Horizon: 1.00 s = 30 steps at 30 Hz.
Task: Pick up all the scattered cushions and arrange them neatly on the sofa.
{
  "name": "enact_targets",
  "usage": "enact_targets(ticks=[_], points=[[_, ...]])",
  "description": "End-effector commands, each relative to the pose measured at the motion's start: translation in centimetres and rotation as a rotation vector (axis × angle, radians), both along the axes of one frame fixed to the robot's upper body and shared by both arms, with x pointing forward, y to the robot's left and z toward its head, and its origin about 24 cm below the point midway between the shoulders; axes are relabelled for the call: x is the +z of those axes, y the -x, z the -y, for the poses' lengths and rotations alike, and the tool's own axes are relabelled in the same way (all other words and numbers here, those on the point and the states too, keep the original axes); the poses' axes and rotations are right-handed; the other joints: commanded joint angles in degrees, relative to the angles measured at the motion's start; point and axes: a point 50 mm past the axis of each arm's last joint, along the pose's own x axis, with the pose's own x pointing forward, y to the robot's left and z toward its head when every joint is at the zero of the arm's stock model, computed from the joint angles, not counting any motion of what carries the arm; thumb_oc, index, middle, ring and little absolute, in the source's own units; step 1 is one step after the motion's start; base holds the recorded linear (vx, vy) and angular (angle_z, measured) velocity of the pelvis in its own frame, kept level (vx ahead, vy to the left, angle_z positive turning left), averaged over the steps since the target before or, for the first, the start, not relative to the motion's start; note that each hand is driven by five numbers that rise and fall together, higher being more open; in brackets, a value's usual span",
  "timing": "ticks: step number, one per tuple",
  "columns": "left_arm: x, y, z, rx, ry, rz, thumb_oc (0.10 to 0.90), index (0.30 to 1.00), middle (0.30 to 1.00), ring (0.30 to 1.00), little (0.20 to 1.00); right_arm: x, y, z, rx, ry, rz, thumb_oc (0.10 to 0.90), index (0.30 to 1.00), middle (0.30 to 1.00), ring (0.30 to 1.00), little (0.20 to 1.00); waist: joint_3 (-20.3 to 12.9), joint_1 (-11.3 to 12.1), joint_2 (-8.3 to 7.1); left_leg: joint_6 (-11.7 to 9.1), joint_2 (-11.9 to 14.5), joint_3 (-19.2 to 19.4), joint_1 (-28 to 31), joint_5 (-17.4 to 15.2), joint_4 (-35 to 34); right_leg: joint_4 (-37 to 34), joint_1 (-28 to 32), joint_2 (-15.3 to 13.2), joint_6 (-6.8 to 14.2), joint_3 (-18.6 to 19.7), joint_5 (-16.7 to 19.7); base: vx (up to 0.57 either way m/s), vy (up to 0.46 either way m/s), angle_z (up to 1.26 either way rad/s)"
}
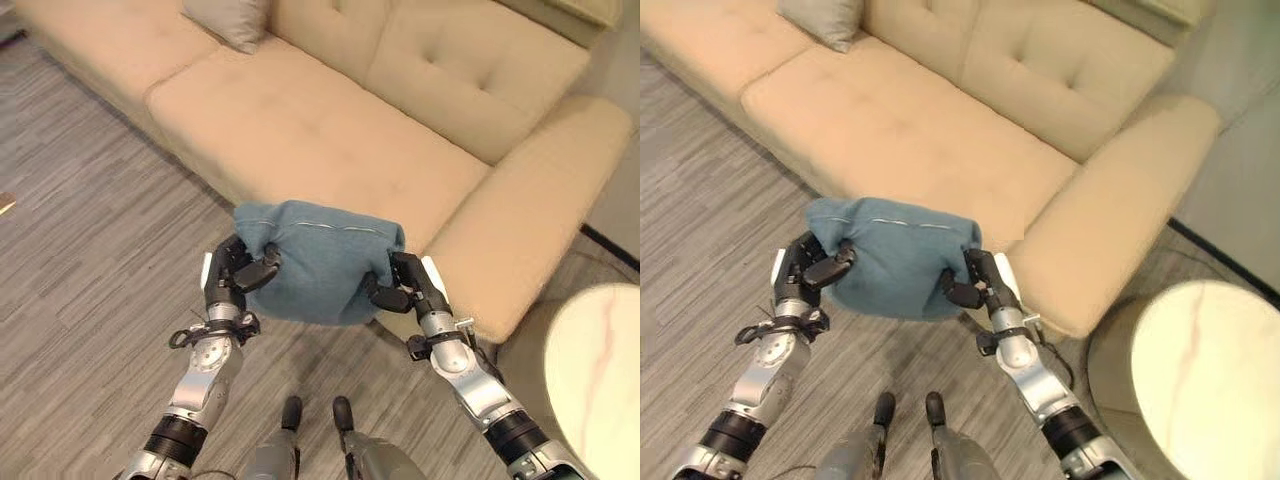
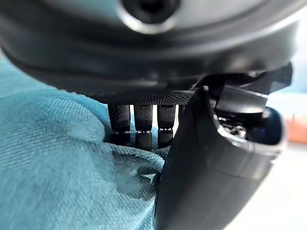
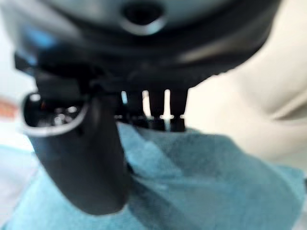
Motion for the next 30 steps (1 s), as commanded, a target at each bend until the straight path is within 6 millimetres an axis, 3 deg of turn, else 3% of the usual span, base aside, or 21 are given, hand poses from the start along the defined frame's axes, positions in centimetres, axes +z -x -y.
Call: enact_targets(ticks=[1,3,4,5,6,8,11,13,16,17,20,23,24,26,27,30], points=[[4.7,0.7,3.1,-0.212,0.019,0.287,0.400,0.300,0.300,0.300,0.300,5.5,-0.3,-6.0,0.234,-0.234,0.264,0.400,0.300,0.300,0.300,0.300,-11.21,2.45,-2.48,4.76,5.48,6.80,6.44,-13.29,-7.12,2.53,-2.69,1.20,6.35,0.66,-3.81,0.13,0.036,0.43],[4.5,0.7,3.0,-0.209,0.024,0.277,0.400,0.300,0.300,0.300,0.300,5.5,-0.3,-5.9,0.235,-0.234,0.263,0.400,0.300,0.300,0.300,0.300,-11.28,2.65,-2.92,4.17,6.84,5.90,5.97,-11.34,-9.48,2.55,-2.37,0.76,6.32,0.12,-4.30,0.15,0.093,0.48],[4.4,0.7,2.8,-0.195,0.022,0.264,0.400,0.300,0.300,0.300,0.300,5.4,-0.3,-5.5,0.216,-0.244,0.255,0.400,0.300,0.300,0.300,0.300,-10.58,3.58,-3.87,2.99,10.37,4.52,3.37,-7.29,-13.38,2.72,-0.89,0.23,5.94,-0.47,-5.68,0.17,0.116,0.35],[4.4,0.6,2.8,-0.195,0.021,0.265,0.400,0.300,0.300,0.300,0.300,5.4,-0.3,-5.5,0.216,-0.245,0.256,0.400,0.300,0.300,0.300,0.300,-10.70,3.42,-3.94,2.95,10.28,4.40,3.37,-6.83,-13.89,2.71,-1.06,0.18,5.91,-0.62,-5.60,0.27,0.179,0.36],[3.8,0.7,2.4,-0.173,0.020,0.231,0.400,0.300,0.300,0.300,0.300,5.2,-0.2,-4.9,0.192,-0.252,0.247,0.400,0.300,0.300,0.300,0.300,-10.17,4.38,-4.53,2.43,13.15,3.15,2.06,-4.64,-18.14,2.71,1.02,0.37,5.55,-0.64,-7.48,0.21,0.157,0.31],[3.5,0.8,2.3,-0.166,0.015,0.219,0.400,0.300,0.300,0.300,0.300,5.2,-0.1,-4.8,0.185,-0.260,0.247,0.400,0.300,0.300,0.300,0.300,-10.20,4.66,-4.62,1.88,14.13,2.60,1.73,-3.08,-20.08,2.62,1.76,0.40,5.48,-0.63,-8.05,0.21,0.195,0.09],[2.8,0.9,2.4,-0.177,-0.005,0.188,0.400,0.300,0.300,0.300,0.300,4.6,0.2,-4.4,0.175,-0.264,0.226,0.400,0.300,0.300,0.300,0.300,-11.40,5.12,-3.52,0.28,16.77,5.45,4.35,-0.18,-25.43,1.59,4.48,-0.71,6.37,-1.26,-9.46,0.23,0.337,-0.17],[2.6,1.0,2.5,-0.184,-0.019,0.181,0.400,0.300,0.300,0.300,0.300,4.4,0.3,-4.4,0.181,-0.252,0.217,0.400,0.300,0.300,0.300,0.300,-11.96,5.14,-2.80,0.52,15.29,4.65,5.27,0.15,-24.63,2.10,4.72,-2.59,7.51,-1.14,-9.31,0.26,0.528,-0.31],[2.6,1.0,2.4,-0.186,-0.033,0.182,0.400,0.300,0.300,0.300,0.300,4.1,0.5,-4.9,0.192,-0.267,0.203,0.400,0.300,0.300,0.300,0.300,-12.48,5.20,-2.91,2.08,13.32,5.23,6.11,-1.40,-23.10,4.94,4.12,-4.84,9.11,-0.36,-8.98,0.18,0.392,-0.19],[2.7,0.8,2.3,-0.186,-0.048,0.179,0.400,0.300,0.300,0.300,0.300,4.0,0.5,-5.5,0.205,-0.289,0.191,0.400,0.300,0.300,0.300,0.300,-12.34,4.82,-3.36,3.28,11.64,5.96,6.64,-2.43,-21.98,10.02,2.01,-6.04,10.58,0.07,-5.43,0.13,0.329,-0.08],[3.0,0.6,1.9,-0.165,-0.059,0.189,0.400,0.300,0.300,0.300,0.300,4.5,0.2,-6.4,0.222,-0.313,0.202,0.400,0.300,0.300,0.300,0.300,-12.05,4.80,-2.66,4.84,10.13,8.05,8.40,-3.40,-23.00,15.39,-2.46,-7.74,12.08,-0.63,-0.72,0.12,0.368,-0.12],[3.1,0.6,1.9,-0.169,-0.060,0.192,0.400,0.300,0.300,0.300,0.300,4.7,0.2,-6.6,0.224,-0.329,0.209,0.400,0.300,0.300,0.300,0.300,-12.18,4.58,-2.55,5.02,9.68,8.73,9.49,-3.51,-24.08,15.42,-3.23,-7.54,12.08,-1.04,-0.49,0.12,0.190,-0.21],[3.4,0.6,2.2,-0.196,-0.063,0.208,0.400,0.300,0.300,0.300,0.300,5.1,0.4,-6.5,0.229,-0.341,0.230,0.400,0.300,0.300,0.300,0.300,-12.66,3.19,-1.93,5.79,6.71,7.75,11.77,-3.73,-26.61,10.44,-5.62,-1.92,10.36,2.62,-3.57,0.31,0.347,-0.04],[3.4,0.6,2.4,-0.206,-0.062,0.209,0.400,0.300,0.300,0.300,0.300,5.1,0.4,-6.3,0.226,-0.344,0.230,0.400,0.300,0.300,0.300,0.300,-12.43,2.74,-1.90,6.04,5.72,7.30,12.66,-4.08,-27.10,7.69,-6.16,-0.77,10.00,3.68,-3.74,0.31,0.275,0.33],[3.7,0.2,2.9,-0.237,-0.059,0.222,0.400,0.300,0.300,0.300,0.300,5.1,0.3,-6.2,0.226,-0.355,0.228,0.400,0.300,0.300,0.300,0.300,-11.12,1.59,-1.62,6.47,4.02,6.25,15.60,-5.73,-27.70,0.89,-12.04,0.89,10.30,1.90,-0.48,0.28,0.138,0.50],[4.2,0.0,2.8,-0.216,-0.063,0.247,0.400,0.300,0.300,0.300,0.300,5.1,0.2,-6.8,0.237,-0.372,0.226,0.400,0.300,0.300,0.300,0.300,-10.16,1.10,-1.78,6.39,2.94,7.10,17.77,-8.95,-25.73,-4.17,-14.22,-0.43,11.71,-7.41,1.05,0.34,0.045,0.41]])
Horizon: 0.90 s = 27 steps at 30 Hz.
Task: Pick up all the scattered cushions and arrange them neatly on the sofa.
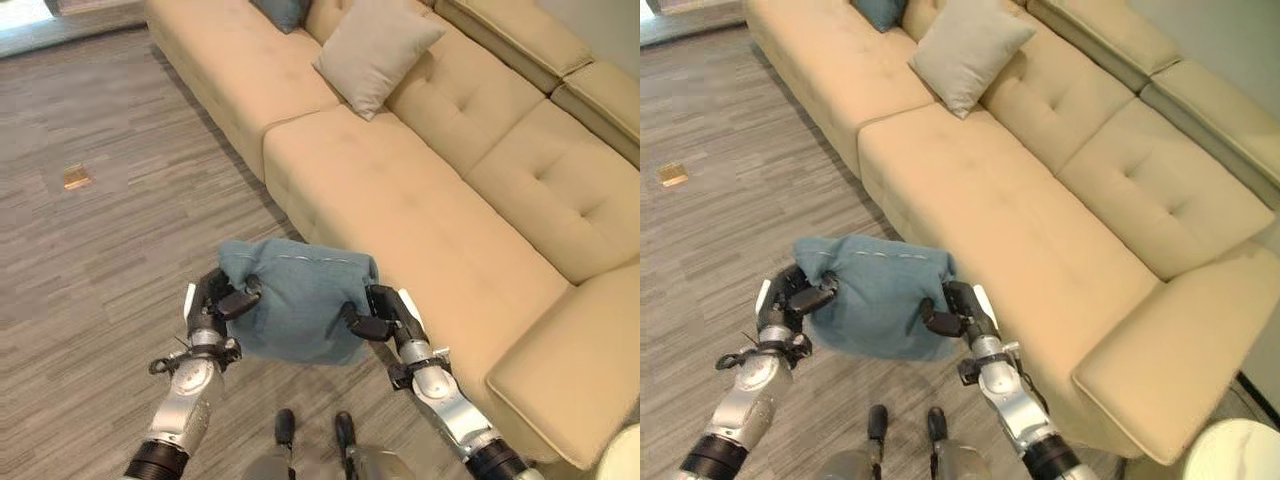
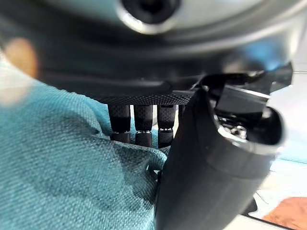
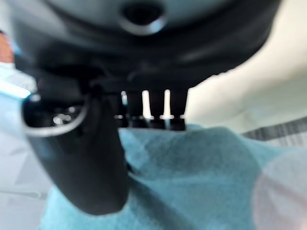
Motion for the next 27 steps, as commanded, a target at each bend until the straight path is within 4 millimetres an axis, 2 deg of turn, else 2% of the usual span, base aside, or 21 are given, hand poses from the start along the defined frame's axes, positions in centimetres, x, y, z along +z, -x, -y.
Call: enact_targets(ticks=[1,2,4,7,10,11,12,13,14,16,17,18,19,21,22,23,24,25,26,27], points=[[6.8,-1.4,6.0,-0.290,0.036,0.381,0.400,0.300,0.300,0.300,0.300,8.8,-2.5,-4.4,0.136,-0.247,0.399,0.400,0.300,0.300,0.300,0.300,-7.06,-0.98,-1.54,-6.52,-0.67,2.02,3.89,-10.95,3.68,-2.46,3.78,-2.27,2.88,-9.85,2.37,0.23,-0.022,0.14],[6.9,-1.3,6.1,-0.292,0.033,0.383,0.400,0.300,0.300,0.300,0.300,8.7,-2.4,-4.3,0.134,-0.240,0.403,0.400,0.300,0.300,0.300,0.300,-7.47,-1.06,-1.73,-6.43,-1.19,2.78,4.94,-11.65,3.65,-2.42,4.77,-2.65,2.73,-12.03,2.99,0.24,-0.007,0.17],[6.9,-1.3,6.2,-0.296,0.019,0.386,0.400,0.300,0.300,0.300,0.300,8.7,-2.4,-4.2,0.132,-0.231,0.406,0.400,0.300,0.300,0.300,0.300,-8.19,-1.50,-1.63,-6.26,-1.64,3.08,5.93,-12.18,3.53,-1.59,4.79,-2.57,2.68,-12.88,3.45,0.19,-0.002,0.10],[7.3,-1.2,6.8,-0.331,0.000,0.409,0.400,0.300,0.300,0.300,0.300,8.4,-2.0,-2.9,0.103,-0.214,0.404,0.400,0.300,0.300,0.300,0.300,-10.10,-3.37,-1.21,-5.64,-2.80,2.13,8.56,-14.53,3.88,-1.50,6.08,-2.06,1.91,-11.03,4.42,0.30,-0.053,0.05],[7.4,-1.2,7.6,-0.355,0.017,0.413,0.400,0.300,0.300,0.300,0.300,8.0,-1.7,-1.7,0.086,-0.174,0.393,0.400,0.300,0.300,0.300,0.300,-11.64,-5.08,-0.23,-6.73,-2.57,1.93,9.39,-17.65,9.41,-0.38,8.20,-1.95,0.89,-9.96,4.28,0.33,-0.075,-0.08],[7.2,-1.2,7.8,-0.359,0.027,0.404,0.400,0.300,0.300,0.300,0.300,7.7,-1.6,-1.3,0.080,-0.156,0.385,0.400,0.300,0.300,0.300,0.300,-12.25,-5.79,0.10,-7.96,-2.12,2.56,9.37,-17.08,12.92,-0.21,9.67,-1.55,0.26,-9.28,3.85,0.43,-0.170,-0.24],[6.8,-1.1,7.9,-0.367,0.043,0.387,0.400,0.300,0.300,0.300,0.300,7.4,-1.4,-0.4,0.057,-0.134,0.376,0.400,0.300,0.300,0.300,0.300,-12.33,-6.44,0.51,-11.34,0.55,4.63,5.99,-13.49,26.75,-0.72,13.64,-0.71,-1.06,-7.96,2.85,0.38,-0.211,-0.21],[6.8,-1.1,8.0,-0.371,0.042,0.382,0.400,0.300,0.300,0.300,0.300,7.5,-1.3,0.1,0.039,-0.132,0.384,0.400,0.300,0.300,0.300,0.300,-11.94,-6.69,0.05,-13.58,1.89,5.34,1.84,-9.64,36.05,-0.58,14.47,-0.83,-1.98,-7.26,2.56,0.31,-0.216,-0.32],[6.7,-1.2,7.8,-0.364,0.044,0.378,0.400,0.300,0.300,0.300,0.300,7.7,-1.4,0.3,0.029,-0.127,0.392,0.400,0.300,0.300,0.300,0.300,-11.41,-6.47,-0.19,-13.82,2.29,5.53,-0.26,-8.23,41.18,-0.30,15.43,-0.69,-2.87,-6.02,1.99,0.15,-0.138,-0.40],[6.5,-1.3,7.8,-0.356,0.035,0.363,0.400,0.300,0.300,0.300,0.300,8.1,-1.2,1.0,-0.002,-0.111,0.415,0.400,0.300,0.300,0.300,0.300,-10.65,-6.36,-0.39,-11.99,3.11,5.77,-3.80,-9.16,46.86,-0.05,17.77,0.26,-4.33,-2.46,0.79,0.16,-0.080,-0.84],[6.5,-1.3,7.8,-0.356,0.034,0.363,0.400,0.300,0.300,0.300,0.300,8.1,-1.2,1.0,-0.003,-0.111,0.415,0.400,0.300,0.300,0.300,0.300,-10.80,-6.30,-0.58,-11.96,2.94,5.87,-3.98,-8.91,46.70,-0.06,17.54,0.07,-4.31,-2.38,0.89,0.18,-0.050,-1.30],[6.7,-1.5,7.8,-0.353,0.024,0.365,0.400,0.300,0.300,0.300,0.300,8.4,-1.0,1.7,-0.029,-0.089,0.436,0.400,0.300,0.300,0.300,0.300,-10.33,-6.49,-0.95,-10.15,3.72,5.61,-7.69,-10.88,46.54,0.18,19.36,0.19,-4.64,0.13,0.01,0.17,-0.018,-1.11],[6.9,-1.7,7.6,-0.342,0.011,0.372,0.400,0.300,0.300,0.300,0.300,8.5,-0.8,2.0,-0.043,-0.084,0.445,0.400,0.300,0.300,0.300,0.300,-10.04,-6.18,-1.05,-9.19,4.20,4.94,-9.20,-12.29,44.43,0.18,20.11,0.33,-4.35,1.93,-0.28,0.23,-0.002,-0.70],[7.1,-1.9,7.7,-0.328,-0.008,0.380,0.400,0.300,0.300,0.300,0.300,8.6,-0.8,2.0,-0.061,-0.089,0.459,0.400,0.300,0.300,0.300,0.300,-9.60,-5.61,-1.02,-7.84,3.10,2.16,-8.50,-13.93,34.06,0.33,20.52,0.99,-3.50,5.30,-0.56,0.13,0.036,-0.94],[7.1,-1.9,7.7,-0.328,-0.008,0.381,0.400,0.300,0.300,0.300,0.300,8.7,-0.8,2.0,-0.061,-0.089,0.460,0.400,0.300,0.300,0.300,0.300,-9.69,-5.56,-1.27,-7.84,2.89,2.29,-8.37,-13.45,33.49,0.32,20.37,0.76,-3.49,5.39,-0.45,0.17,0.071,-1.26],[7.5,-2.2,7.5,-0.310,-0.034,0.399,0.400,0.300,0.300,0.300,0.300,8.8,-1.2,1.9,-0.065,-0.074,0.469,0.400,0.300,0.300,0.300,0.300,-9.39,-4.15,-0.27,-8.79,0.11,-5.09,-10.08,-8.85,20.04,-0.28,21.60,2.75,-2.97,9.29,-0.47,0.12,0.045,-0.93],[7.5,-2.2,7.5,-0.309,-0.034,0.400,0.400,0.300,0.300,0.300,0.300,8.8,-1.2,1.9,-0.065,-0.074,0.470,0.400,0.300,0.300,0.300,0.300,-9.46,-4.16,-0.40,-8.84,0.03,-5.07,-9.84,-8.22,19.18,-0.31,21.45,2.63,-2.98,9.30,-0.33,0.29,0.078,-1.17],[7.9,-2.7,7.3,-0.292,-0.050,0.411,0.400,0.300,0.300,0.300,0.300,8.8,-1.8,2.0,-0.071,-0.054,0.471,0.400,0.300,0.300,0.300,0.300,-9.03,-2.96,0.31,-9.95,-1.82,-11.14,-12.97,-5.31,10.77,-0.25,23.34,4.31,-2.90,13.10,-0.89,0.15,0.022,-1.15],[7.9,-2.7,7.3,-0.292,-0.050,0.413,0.400,0.300,0.300,0.300,0.300,8.9,-1.8,2.0,-0.072,-0.055,0.472,0.400,0.300,0.300,0.300,0.300,-9.06,-2.92,0.33,-10.00,-1.74,-11.13,-12.99,-4.99,10.45,-0.24,23.16,4.35,-2.88,13.14,-0.78,0.31,0.066,-1.30],[7.9,-3.1,7.3,-0.292,-0.044,0.406,0.400,0.300,0.300,0.300,0.300,8.9,-2.1,2.2,-0.080,-0.040,0.465,0.400,0.300,0.300,0.300,0.300,-8.93,-2.71,1.29,-10.41,-1.20,-12.25,-12.75,-3.82,5.10,0.48,24.69,5.48,-2.79,15.90,-2.00,0.14,0.036,-1.15]])
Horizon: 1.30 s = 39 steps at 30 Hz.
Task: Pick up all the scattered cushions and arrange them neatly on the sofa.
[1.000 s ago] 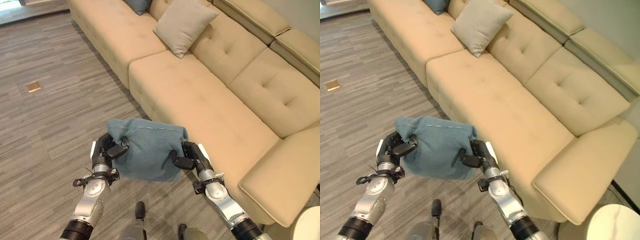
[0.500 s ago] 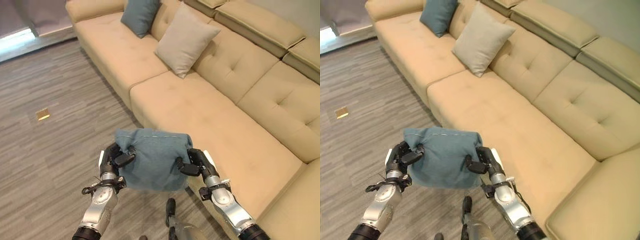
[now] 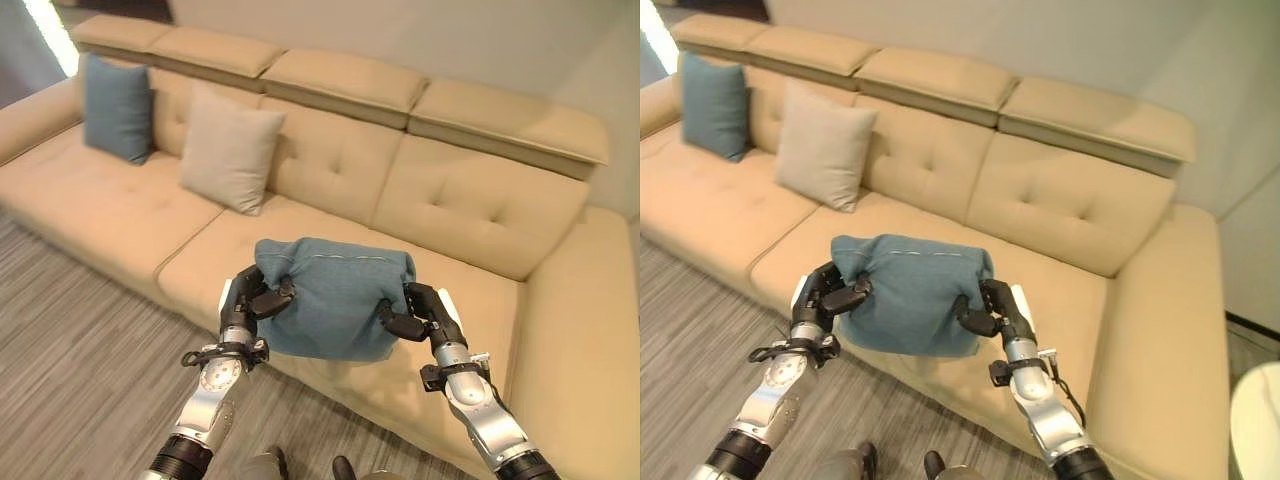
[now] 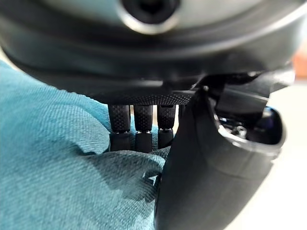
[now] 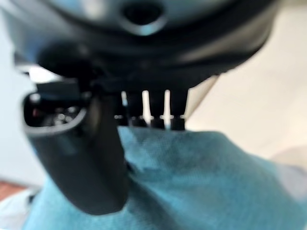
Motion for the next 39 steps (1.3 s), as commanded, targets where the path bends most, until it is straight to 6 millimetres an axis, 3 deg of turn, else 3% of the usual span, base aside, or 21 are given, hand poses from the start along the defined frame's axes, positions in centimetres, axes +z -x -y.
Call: enact_targets(ticks=[1,3,8,13,16,17,19,21,23,27,31,34,39], points=[[6.5,-1.8,3.1,-0.122,0.056,0.335,0.400,0.300,0.300,0.300,0.300,7.9,-2.9,-3.3,0.105,-0.123,0.415,0.400,0.300,0.300,0.300,0.300,-4.98,2.42,0.98,1.88,-1.27,3.02,-0.77,6.49,-3.28,0.25,1.64,6.92,6.35,-2.32,-0.03,0.24,0.101,-1.14],[7.0,-2.1,2.8,-0.118,0.031,0.355,0.400,0.300,0.300,0.300,0.300,8.4,-3.2,-3.5,0.122,-0.077,0.434,0.400,0.300,0.300,0.300,0.300,-6.19,2.90,3.01,1.27,-1.19,0.47,2.92,8.08,-2.68,1.35,1.54,7.44,6.51,1.14,-1.46,0.22,0.202,-1.45],[7.2,-2.5,3.1,-0.133,0.034,0.353,0.400,0.300,0.300,0.300,0.300,9.1,-3.6,-3.9,0.149,-0.044,0.452,0.400,0.300,0.300,0.300,0.300,-7.91,3.69,3.45,2.05,-1.80,1.93,5.02,7.51,-1.09,1.47,1.41,5.98,7.38,4.07,-1.96,0.24,0.194,-0.99],[8.0,-3.9,4.7,-0.176,0.075,0.351,0.400,0.300,0.300,0.300,0.300,11.4,-4.7,-3.6,0.138,0.051,0.534,0.400,0.300,0.300,0.300,0.300,-9.04,3.20,3.64,4.24,-2.70,3.89,5.10,5.20,-0.76,1.45,-0.36,4.20,9.05,5.52,-2.73,0.12,0.158,-0.15],[8.9,-4.3,4.5,-0.159,0.100,0.371,0.400,0.300,0.300,0.300,0.300,12.4,-5.5,-4.3,0.138,0.052,0.558,0.400,0.300,0.300,0.300,0.300,-8.87,3.60,4.92,5.43,-1.61,7.09,5.01,4.05,-0.93,5.53,-3.98,2.11,10.71,1.50,-4.04,0.11,0.061,-0.17],[9.1,-4.3,4.5,-0.158,0.103,0.380,0.400,0.300,0.300,0.300,0.300,12.4,-5.7,-4.5,0.140,0.069,0.557,0.400,0.300,0.300,0.300,0.300,-9.08,3.91,5.19,5.77,-1.40,8.55,6.58,2.67,-1.23,4.91,-5.11,-0.37,12.03,-0.37,-2.59,0.16,0.002,-0.58],[9.1,-4.3,4.6,-0.158,0.103,0.381,0.400,0.300,0.300,0.300,0.300,12.5,-5.8,-4.6,0.138,0.078,0.560,0.400,0.300,0.300,0.300,0.300,-9.24,3.88,5.56,5.72,-0.98,8.83,6.91,2.56,-1.61,4.55,-6.73,-0.67,12.24,-0.41,-1.39,0.13,-0.064,-1.04],[9.6,-4.8,4.9,-0.152,0.109,0.392,0.400,0.300,0.300,0.300,0.300,13.2,-6.2,-4.7,0.139,0.099,0.580,0.400,0.300,0.300,0.300,0.300,-7.56,2.38,6.99,5.13,0.56,8.38,8.74,1.90,-2.02,3.64,-13.76,-2.67,12.05,-4.81,0.41,0.16,-0.162,-0.47],[9.4,-5.1,5.1,-0.153,0.126,0.381,0.400,0.300,0.300,0.300,0.300,13.1,-6.3,-4.8,0.136,0.110,0.577,0.400,0.300,0.300,0.300,0.300,-6.91,1.59,5.97,4.45,0.01,8.84,10.49,0.84,-1.75,0.94,-12.29,-5.31,12.49,-8.30,1.38,0.13,-0.169,0.06],[9.1,-4.9,4.8,-0.138,0.128,0.371,0.400,0.300,0.300,0.300,0.300,12.8,-6.3,-4.3,0.121,0.121,0.567,0.400,0.300,0.300,0.300,0.300,-9.34,1.59,5.05,3.42,1.41,9.34,13.23,0.50,-3.82,-0.54,-9.89,-5.16,12.16,-10.65,2.37,0.19,-0.189,0.54],[9.3,-5.1,4.7,-0.136,0.107,0.371,0.400,0.300,0.300,0.300,0.300,12.8,-6.6,-4.0,0.108,0.131,0.558,0.400,0.300,0.300,0.300,0.300,-10.67,1.82,5.05,2.55,2.77,8.79,14.67,1.35,-5.98,-2.93,-7.15,-4.59,11.43,-12.22,2.10,0.18,-0.146,0.17],[9.6,-5.4,4.8,-0.125,0.098,0.371,0.400,0.300,0.300,0.300,0.300,12.0,-6.9,-3.6,0.088,0.132,0.514,0.400,0.300,0.300,0.300,0.300,-10.81,2.12,5.41,2.08,3.41,8.59,14.94,2.16,-7.53,-3.35,-6.73,-3.99,11.07,-12.49,1.34,0.13,-0.087,0.02],[10.7,-6.3,4.8,-0.110,0.064,0.394,0.400,0.300,0.300,0.300,0.300,12.6,-7.9,-3.7,0.071,0.134,0.519,0.400,0.300,0.300,0.300,0.300,-10.10,2.49,5.80,1.81,3.77,8.66,13.11,2.70,-7.82,-3.35,-8.49,-3.77,11.34,-12.46,1.30,0.01,-0.004,-0.01]])
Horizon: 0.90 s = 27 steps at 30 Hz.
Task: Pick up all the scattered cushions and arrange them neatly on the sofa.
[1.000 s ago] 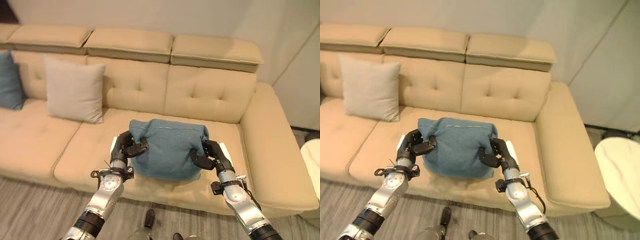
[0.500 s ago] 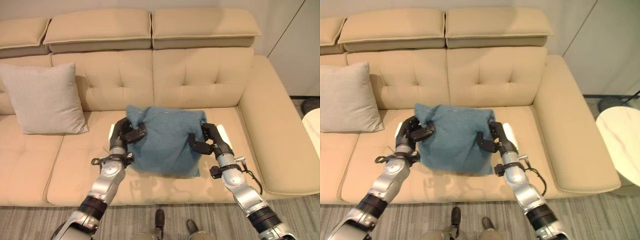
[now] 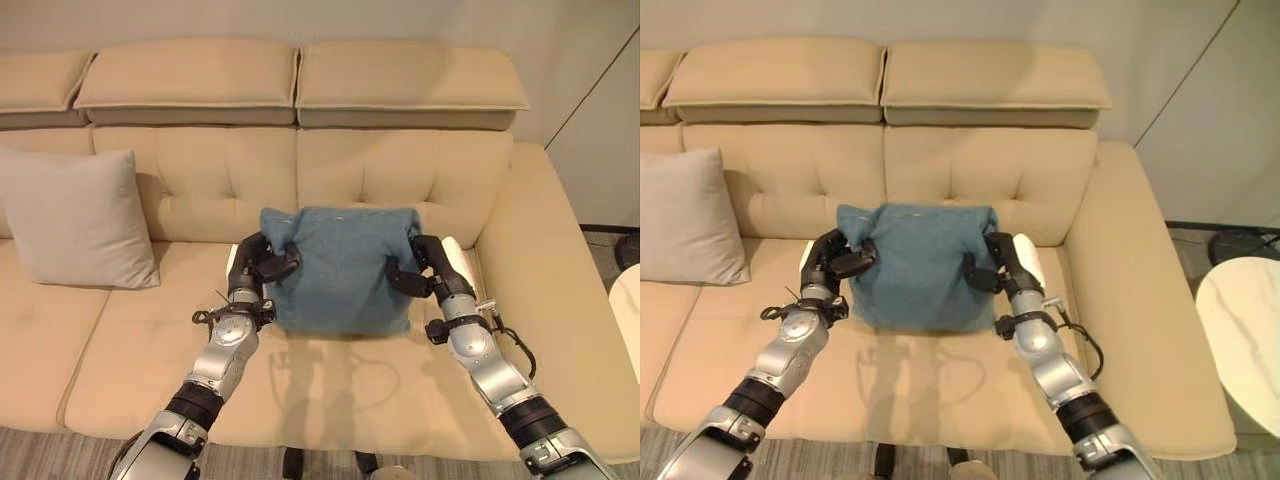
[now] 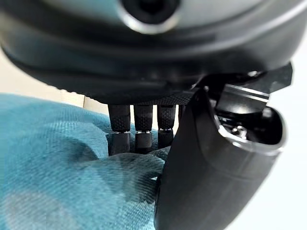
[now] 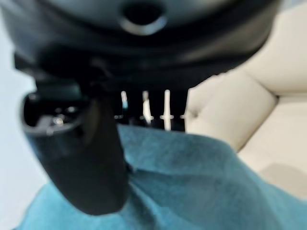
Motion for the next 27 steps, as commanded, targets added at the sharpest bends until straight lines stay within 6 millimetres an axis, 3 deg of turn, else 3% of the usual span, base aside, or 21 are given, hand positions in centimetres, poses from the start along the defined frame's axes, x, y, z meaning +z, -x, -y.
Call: enact_targets(ticks=[1,2,3,4,5,7,8,12,18,19,27], points=[[8.2,-2.0,5.0,-0.169,0.009,0.366,0.400,0.300,0.300,0.300,0.300,7.2,-2.4,-3.1,0.093,-0.095,0.316,0.400,0.300,0.300,0.300,0.300,-10.75,1.18,3.13,-1.53,1.64,-0.06,-4.09,-9.52,0.34,0.32,-6.17,-1.13,3.21,-0.64,-3.84,-0.20,0.019,0.00],[9.7,-2.8,4.9,-0.165,-0.027,0.402,0.400,0.300,0.300,0.300,0.300,9.0,-3.4,-2.9,0.086,-0.064,0.353,0.400,0.300,0.300,0.300,0.300,-9.72,1.45,3.28,-1.84,1.57,-0.19,-6.98,-8.85,0.34,0.32,-8.83,-1.20,3.45,-0.70,-3.46,-0.17,0.016,0.13],[9.7,-2.8,4.9,-0.165,-0.027,0.403,0.400,0.300,0.300,0.300,0.300,9.0,-3.4,-2.9,0.086,-0.064,0.353,0.400,0.300,0.300,0.300,0.300,-9.76,1.44,3.28,-1.84,1.57,-0.19,-7.04,-8.84,0.34,0.32,-8.89,-1.20,3.45,-0.70,-3.45,-0.21,0.013,0.20],[11.0,-3.4,4.9,-0.155,-0.056,0.432,0.400,0.300,0.300,0.300,0.300,10.2,-4.0,-2.8,0.077,-0.047,0.375,0.400,0.300,0.300,0.300,0.300,-8.86,1.61,3.36,-2.09,1.51,-0.26,-8.97,-8.14,0.34,0.32,-10.75,-1.25,3.65,-0.72,-2.98,-0.22,0.016,-0.03],[13.8,-4.6,4.4,-0.126,-0.096,0.492,0.400,0.300,0.300,0.300,0.300,13.4,-5.1,-2.7,0.056,-0.022,0.449,0.400,0.300,0.300,0.300,0.300,-7.89,1.78,3.53,-2.63,1.26,-0.32,-13.06,-6.98,0.34,0.32,-14.52,-1.27,3.94,-0.84,-2.11,-0.28,0.017,-0.26],[17.0,-5.7,3.5,-0.070,-0.146,0.554,0.400,0.300,0.300,0.300,0.300,16.7,-6.1,-2.2,0.019,0.029,0.511,0.400,0.300,0.300,0.300,0.300,-7.44,2.15,3.60,-3.18,0.88,-0.37,-16.86,-5.86,0.34,0.32,-17.93,-1.24,4.36,-1.12,-0.94,-0.16,0.010,-0.25],[17.2,-5.7,3.5,-0.069,-0.145,0.559,0.400,0.300,0.300,0.300,0.300,16.8,-6.2,-2.2,0.020,0.030,0.515,0.400,0.300,0.300,0.300,0.300,-7.46,2.12,3.65,-3.19,0.87,-0.38,-17.17,-5.79,0.34,0.32,-18.23,-1.25,4.37,-1.11,-0.88,-0.07,0.010,0.01],[23.1,-7.3,0.5,0.077,-0.223,0.621,0.400,0.300,0.300,0.300,0.300,22.8,-7.5,-0.8,-0.096,0.126,0.592,0.400,0.300,0.300,0.300,0.300,-5.47,2.81,3.95,-4.21,0.24,-0.25,-22.65,-3.76,0.34,0.32,-22.80,-1.33,5.06,-1.40,0.45,-0.05,0.011,0.12],[26.8,-7.6,-1.9,0.180,-0.317,0.632,0.400,0.300,0.300,0.300,0.300,26.3,-7.7,-0.4,-0.159,0.161,0.637,0.400,0.300,0.300,0.300,0.300,-3.79,3.34,4.65,-4.68,0.10,-0.22,-25.74,-2.62,0.34,0.32,-25.90,-1.59,5.53,-1.43,1.01,-0.02,0.004,-0.01],[26.5,-8.3,-3.4,0.233,-0.368,0.543,0.800,0.900,0.900,0.900,0.900,26.2,-8.3,0.8,-0.213,0.188,0.567,0.800,0.900,0.900,0.900,0.900,-3.12,3.41,5.01,-4.77,-0.06,-0.19,-26.72,-2.28,0.34,0.32,-26.89,-1.58,5.60,-1.55,1.17,-0.03,0.008,-0.01],[24.1,-8.7,-7.7,0.352,-0.372,0.334,0.800,0.900,0.900,0.900,0.900,23.6,-9.5,3.4,-0.338,0.321,0.344,0.800,0.900,0.900,0.900,0.900,-2.15,3.66,5.67,-4.48,-0.11,-0.17,-26.47,-2.08,0.34,0.32,-26.88,-1.41,5.41,-1.32,1.24,0.01,0.005,-0.03]])
